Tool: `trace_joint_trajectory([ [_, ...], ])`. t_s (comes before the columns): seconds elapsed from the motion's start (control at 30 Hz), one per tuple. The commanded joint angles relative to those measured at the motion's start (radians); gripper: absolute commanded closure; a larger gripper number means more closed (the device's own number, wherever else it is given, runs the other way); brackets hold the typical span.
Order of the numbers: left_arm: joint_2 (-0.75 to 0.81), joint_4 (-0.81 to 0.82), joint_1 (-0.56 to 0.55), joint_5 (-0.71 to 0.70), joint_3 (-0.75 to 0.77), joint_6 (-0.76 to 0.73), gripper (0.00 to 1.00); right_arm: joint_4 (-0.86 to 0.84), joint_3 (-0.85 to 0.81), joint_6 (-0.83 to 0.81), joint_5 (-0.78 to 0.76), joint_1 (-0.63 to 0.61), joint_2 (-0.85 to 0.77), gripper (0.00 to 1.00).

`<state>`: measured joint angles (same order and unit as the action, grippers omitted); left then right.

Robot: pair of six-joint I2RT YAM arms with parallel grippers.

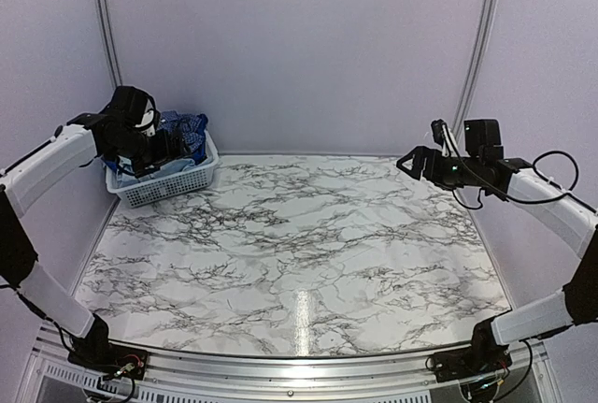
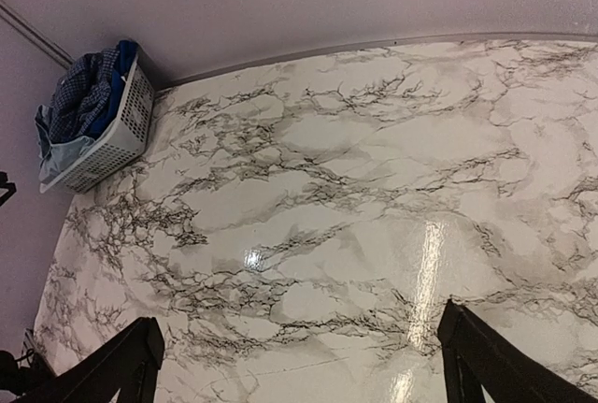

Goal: Fold and stack the mixed laundry pile
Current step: Pick up the crumpled shirt from the bin.

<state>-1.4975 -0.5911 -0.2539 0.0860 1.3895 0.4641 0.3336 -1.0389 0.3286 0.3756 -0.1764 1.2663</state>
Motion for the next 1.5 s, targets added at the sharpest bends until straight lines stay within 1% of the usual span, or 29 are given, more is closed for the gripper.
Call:
trace_joint_trajectory([
  [0.0, -0.004, -0.072, 0.016, -0.009, 0.074, -0.013, 0.01, 0.008, -0.057, 0.012, 0.004, -0.017, 0.018, 0.01],
  [0.2, -0.004, -0.108, 0.025, 0.012, 0.139, -0.052, 0.01, 0.032, -0.086, 0.020, -0.004, -0.008, 0.023, 0.01],
  [0.43, -0.009, -0.131, 0.066, 0.034, 0.223, -0.067, 0.01, 0.026, -0.067, 0.034, 0.050, 0.042, -0.020, 0.01],
  [0.57, -0.041, -0.146, 0.098, 0.023, 0.309, -0.065, 0.01, 0.031, -0.052, 0.030, 0.072, 0.069, -0.049, 0.01],
  [0.67, -0.086, -0.154, 0.150, 0.020, 0.394, -0.052, 0.01, 0.044, -0.044, 0.022, 0.078, 0.083, -0.071, 0.01],
  [0.8, -0.178, -0.161, 0.231, 0.030, 0.519, -0.020, 0.01, 0.065, -0.040, 0.017, 0.080, 0.103, -0.092, 0.01],
  [0.87, -0.229, -0.164, 0.246, 0.009, 0.577, -0.010, 0.01, 0.078, -0.041, 0.011, 0.077, 0.108, -0.098, 0.01],
  [0.9, -0.254, -0.164, 0.280, 0.003, 0.602, -0.002, 0.01, 0.084, -0.041, 0.010, 0.076, 0.108, -0.102, 0.01],
  [1.1, -0.405, -0.163, 0.359, -0.013, 0.703, 0.023, 0.01, 0.104, -0.016, 0.012, 0.064, 0.109, -0.124, 0.01],
  [1.33, -0.658, -0.161, 0.366, -0.015, 0.925, -0.044, 0.01, 0.112, -0.010, 0.021, 0.059, 0.111, -0.127, 0.01],
  [1.47, -0.783, -0.145, 0.366, -0.031, 1.017, -0.064, 0.01, 0.112, -0.013, 0.039, 0.065, 0.110, -0.119, 0.01],
])
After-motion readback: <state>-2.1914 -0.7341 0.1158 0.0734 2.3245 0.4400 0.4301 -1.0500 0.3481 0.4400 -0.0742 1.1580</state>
